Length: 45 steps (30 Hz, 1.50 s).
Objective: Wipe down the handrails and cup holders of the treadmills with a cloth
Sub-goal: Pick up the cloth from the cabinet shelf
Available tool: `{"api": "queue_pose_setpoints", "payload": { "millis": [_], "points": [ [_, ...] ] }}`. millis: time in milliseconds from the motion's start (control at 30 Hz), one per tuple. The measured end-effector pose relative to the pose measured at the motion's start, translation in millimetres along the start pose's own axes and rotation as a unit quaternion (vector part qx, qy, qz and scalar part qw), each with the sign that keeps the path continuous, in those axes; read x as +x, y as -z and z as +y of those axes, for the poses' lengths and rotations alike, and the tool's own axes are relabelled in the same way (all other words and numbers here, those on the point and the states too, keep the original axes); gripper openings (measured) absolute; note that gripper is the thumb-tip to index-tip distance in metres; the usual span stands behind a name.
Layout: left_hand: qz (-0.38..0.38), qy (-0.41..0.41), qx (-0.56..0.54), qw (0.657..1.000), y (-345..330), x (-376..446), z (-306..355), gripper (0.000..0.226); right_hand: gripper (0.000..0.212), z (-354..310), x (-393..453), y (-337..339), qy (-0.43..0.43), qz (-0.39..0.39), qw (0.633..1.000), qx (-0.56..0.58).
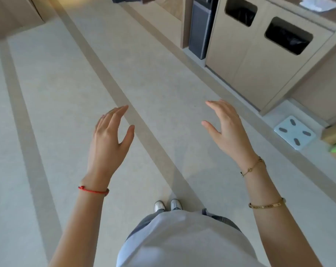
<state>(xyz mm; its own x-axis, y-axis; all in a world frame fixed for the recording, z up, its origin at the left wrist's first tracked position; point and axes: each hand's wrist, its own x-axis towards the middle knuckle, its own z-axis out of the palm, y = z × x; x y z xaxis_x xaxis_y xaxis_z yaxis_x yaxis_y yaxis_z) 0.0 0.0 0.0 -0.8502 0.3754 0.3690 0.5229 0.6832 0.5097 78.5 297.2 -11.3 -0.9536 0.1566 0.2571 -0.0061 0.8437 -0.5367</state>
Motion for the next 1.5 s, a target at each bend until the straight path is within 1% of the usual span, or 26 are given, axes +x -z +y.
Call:
{"api": "queue_pose_setpoints", "payload": {
  "millis": [267, 467, 633, 767, 900, 1100, 1333, 1500],
  "points": [
    [-0.025, -0.038, -0.020, 0.999, -43.6, 42.6, 13.5, 0.044, 0.049, 44.3, -1.9, 12.7, -0.069, 0.022, 0.997, 0.000],
    [-0.058, -0.086, -0.040, 0.994, -90.0, 109.5, 22.3, 0.042, 0.049, 85.5, 27.5, 16.4, -0.122, 0.041, 0.992, 0.001],
    [-0.089, -0.118, -0.050, 0.988, -138.3, 200.6, 25.6, 0.042, 0.049, 130.2, 84.4, 17.4, -0.163, 0.062, 0.985, -0.014],
    [-0.095, -0.152, -0.053, 0.982, -171.4, 290.6, 35.0, 0.042, 0.049, 165.5, 147.4, 28.3, -0.185, 0.083, 0.979, -0.021],
    [-0.117, -0.199, -0.056, 0.971, -209.0, 380.5, 52.5, 0.043, 0.047, 202.7, 209.0, 46.0, -0.209, 0.133, 0.969, -0.023],
    [-0.151, -0.249, -0.074, 0.954, -275.4, 490.2, 86.3, 0.042, 0.049, 266.5, 270.8, 69.0, -0.282, 0.148, 0.947, -0.029],
    [-0.181, -0.285, -0.093, 0.937, -380.9, 598.9, 137.1, 0.042, 0.049, 368.8, 341.4, 95.1, -0.332, 0.174, 0.927, -0.027],
    [-0.191, -0.294, -0.113, 0.930, -454.7, 680.6, 194.1, 0.042, 0.049, 456.5, 400.3, 141.5, -0.347, 0.185, 0.918, -0.039]
  ]
}}
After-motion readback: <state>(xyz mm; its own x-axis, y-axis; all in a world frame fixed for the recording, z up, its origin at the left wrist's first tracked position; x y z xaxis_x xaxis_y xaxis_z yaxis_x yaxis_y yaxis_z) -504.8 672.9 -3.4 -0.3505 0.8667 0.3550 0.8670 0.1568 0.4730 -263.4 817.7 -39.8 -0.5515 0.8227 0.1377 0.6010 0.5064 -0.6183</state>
